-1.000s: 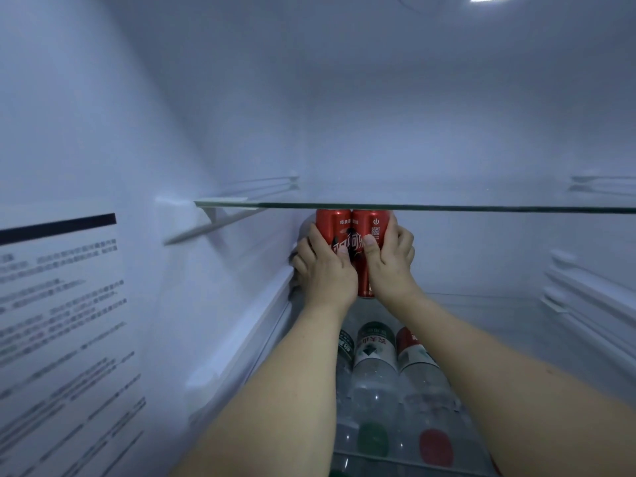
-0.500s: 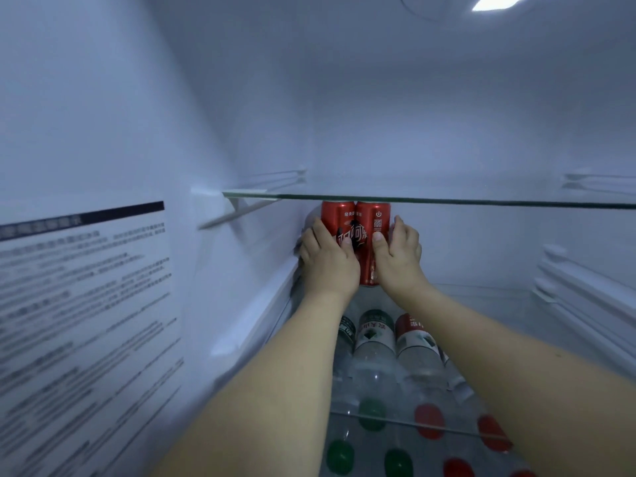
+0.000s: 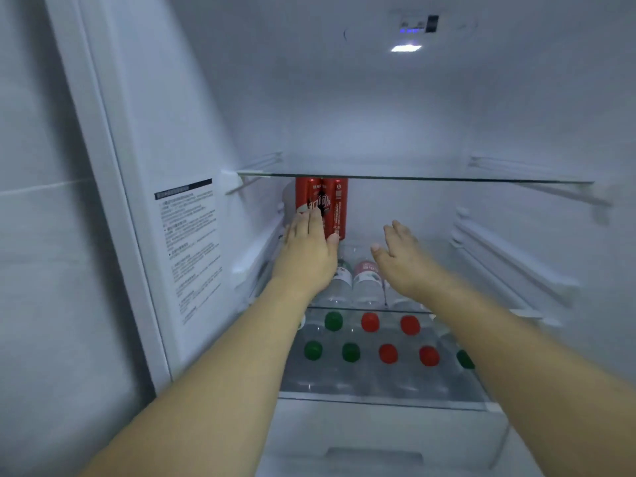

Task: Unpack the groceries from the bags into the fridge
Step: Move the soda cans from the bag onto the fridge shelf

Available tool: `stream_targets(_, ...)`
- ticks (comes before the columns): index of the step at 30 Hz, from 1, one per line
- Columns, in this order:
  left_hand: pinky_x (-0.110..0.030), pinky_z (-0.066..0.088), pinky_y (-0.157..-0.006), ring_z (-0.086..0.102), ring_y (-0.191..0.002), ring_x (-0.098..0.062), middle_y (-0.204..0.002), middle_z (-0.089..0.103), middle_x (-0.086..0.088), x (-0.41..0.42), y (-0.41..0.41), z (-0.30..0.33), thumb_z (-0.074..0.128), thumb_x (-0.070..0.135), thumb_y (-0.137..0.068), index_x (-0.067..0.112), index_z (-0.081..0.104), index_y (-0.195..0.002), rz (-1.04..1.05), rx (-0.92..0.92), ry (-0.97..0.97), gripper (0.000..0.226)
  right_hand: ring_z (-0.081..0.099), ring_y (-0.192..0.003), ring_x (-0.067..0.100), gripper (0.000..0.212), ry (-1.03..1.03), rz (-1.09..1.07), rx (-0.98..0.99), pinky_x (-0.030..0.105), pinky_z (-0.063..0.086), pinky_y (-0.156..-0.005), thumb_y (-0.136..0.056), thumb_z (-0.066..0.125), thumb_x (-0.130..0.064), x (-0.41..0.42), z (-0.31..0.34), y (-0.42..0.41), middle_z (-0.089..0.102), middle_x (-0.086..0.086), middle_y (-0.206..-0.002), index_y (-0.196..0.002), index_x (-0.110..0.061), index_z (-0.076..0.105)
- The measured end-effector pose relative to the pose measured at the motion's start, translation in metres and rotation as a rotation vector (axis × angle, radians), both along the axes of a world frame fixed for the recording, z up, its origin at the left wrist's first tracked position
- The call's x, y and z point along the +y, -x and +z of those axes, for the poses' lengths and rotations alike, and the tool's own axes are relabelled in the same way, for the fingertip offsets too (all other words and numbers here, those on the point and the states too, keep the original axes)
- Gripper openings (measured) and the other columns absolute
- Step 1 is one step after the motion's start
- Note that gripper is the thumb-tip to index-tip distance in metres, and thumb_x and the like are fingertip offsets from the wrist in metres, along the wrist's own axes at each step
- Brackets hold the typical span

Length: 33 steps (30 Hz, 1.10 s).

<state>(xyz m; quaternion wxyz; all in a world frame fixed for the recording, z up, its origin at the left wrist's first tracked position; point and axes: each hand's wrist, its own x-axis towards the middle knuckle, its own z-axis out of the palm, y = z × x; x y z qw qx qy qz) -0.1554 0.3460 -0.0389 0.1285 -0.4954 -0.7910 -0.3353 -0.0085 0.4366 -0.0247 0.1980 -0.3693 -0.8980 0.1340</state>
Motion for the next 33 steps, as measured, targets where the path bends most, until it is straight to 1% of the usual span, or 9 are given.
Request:
stream_targets(2,-0.044,0.010,-0.123,0.009,-0.150,-0.026,-0.163,0.013,-0.012,-0.021,-0.011,0.000,0.027,0.041,-0.105,0.010,0.010,-0.156,-0.013,0.055,0.059,0.062,-0.004,-0.151,0.022,0.061,-0.057,0.013,-0.076,0.033,0.000,-0.120,-0.106,0.027,-0.037,-0.024,0.000,-0.020,-0.005,0.009,-0.164,-0.155,-0.008,0.005)
stream_targets(4,-0.040,0.004,-0.124,0.003,-0.151,-0.021,-0.164,0.008,-0.007,-0.042,-0.022,0.000,0.023,0.044,-0.105,0.013,0.008,-0.157,-0.019,0.096,0.110,0.062,-0.004,-0.150,0.023,0.061,-0.091,0.020,-0.147,0.032,-0.001,-0.119,-0.106,0.025,-0.038,-0.047,-0.002,-0.040,-0.006,0.009,-0.163,-0.155,-0.009,0.004)
stream_targets(8,-0.035,-0.001,-0.123,-0.001,-0.151,-0.017,-0.165,0.003,-0.002,-0.085,-0.048,-0.014,0.024,0.044,-0.105,0.015,0.004,-0.157,-0.054,0.114,0.145,0.063,-0.008,-0.150,0.024,0.062,-0.100,-0.020,-0.277,0.034,-0.005,-0.119,-0.105,0.025,-0.036,-0.085,-0.014,-0.077,-0.010,0.010,-0.163,-0.155,-0.009,-0.002)
stream_targets(11,-0.030,-0.005,-0.119,-0.002,-0.151,-0.015,-0.165,0.001,-0.001,-0.114,-0.069,-0.035,0.026,0.041,-0.105,0.015,0.003,-0.157,-0.079,0.139,0.194,0.063,-0.012,-0.150,0.024,0.065,-0.081,-0.074,-0.333,0.036,-0.007,-0.120,-0.105,0.024,-0.038,-0.106,-0.027,-0.093,-0.015,0.009,-0.162,-0.155,-0.009,-0.006)
stream_targets(17,-0.035,-0.001,-0.123,-0.001,-0.151,-0.017,-0.165,0.003,-0.002,-0.136,-0.085,-0.052,0.027,0.041,-0.105,0.013,0.005,-0.157,-0.127,0.146,0.314,0.062,-0.018,-0.149,0.021,0.064,-0.036,-0.069,-0.364,0.037,-0.009,-0.120,-0.105,0.022,-0.040,-0.133,-0.040,-0.101,-0.018,0.007,-0.162,-0.156,-0.011,-0.006)
stream_targets(24,-0.031,-0.005,-0.120,-0.001,-0.151,-0.017,-0.165,0.003,-0.003,-0.154,-0.093,-0.047,0.027,0.040,-0.105,0.013,0.006,-0.157,-0.082,0.140,0.342,0.062,-0.018,-0.149,0.021,0.064,-0.015,-0.030,-0.394,0.037,-0.010,-0.120,-0.105,0.022,-0.038,-0.147,-0.046,-0.103,-0.018,0.007,-0.162,-0.155,-0.010,-0.008)
stream_targets(33,-0.035,0.002,-0.123,0.003,-0.151,-0.017,-0.164,0.008,-0.003,-0.179,-0.104,-0.049,0.029,0.041,-0.104,0.014,0.008,-0.156,0.020,0.128,0.368,0.062,-0.021,-0.148,0.020,0.065,-0.037,0.143,-0.412,0.037,-0.011,-0.120,-0.105,0.022,-0.039,-0.159,-0.043,-0.093,-0.022,0.005,-0.161,-0.155,-0.012,-0.009)
